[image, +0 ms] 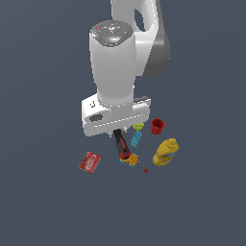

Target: Pick up a designated object from a clutter of objects.

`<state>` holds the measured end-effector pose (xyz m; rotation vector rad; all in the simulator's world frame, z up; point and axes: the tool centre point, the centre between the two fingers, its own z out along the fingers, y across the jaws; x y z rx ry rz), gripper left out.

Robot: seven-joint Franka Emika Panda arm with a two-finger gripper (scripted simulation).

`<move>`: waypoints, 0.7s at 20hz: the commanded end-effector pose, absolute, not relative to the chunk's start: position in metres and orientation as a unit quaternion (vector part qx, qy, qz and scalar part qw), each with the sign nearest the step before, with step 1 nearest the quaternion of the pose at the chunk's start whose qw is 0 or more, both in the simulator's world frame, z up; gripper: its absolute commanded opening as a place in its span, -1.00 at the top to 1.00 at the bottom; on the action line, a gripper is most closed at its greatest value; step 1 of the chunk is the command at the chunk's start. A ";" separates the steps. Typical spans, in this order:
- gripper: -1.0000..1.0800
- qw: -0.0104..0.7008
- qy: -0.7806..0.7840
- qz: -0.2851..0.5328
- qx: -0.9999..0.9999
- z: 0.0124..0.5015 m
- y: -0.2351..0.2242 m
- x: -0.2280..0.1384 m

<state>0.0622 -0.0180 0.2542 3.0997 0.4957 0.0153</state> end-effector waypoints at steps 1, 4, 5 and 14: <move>1.00 0.001 0.158 0.004 0.987 0.284 -0.011 0.059; 1.00 0.001 0.157 0.003 0.988 0.317 -0.003 0.056; 1.00 0.001 0.157 0.003 0.988 0.327 0.000 0.055; 1.00 0.000 0.157 0.001 0.988 0.403 0.018 0.051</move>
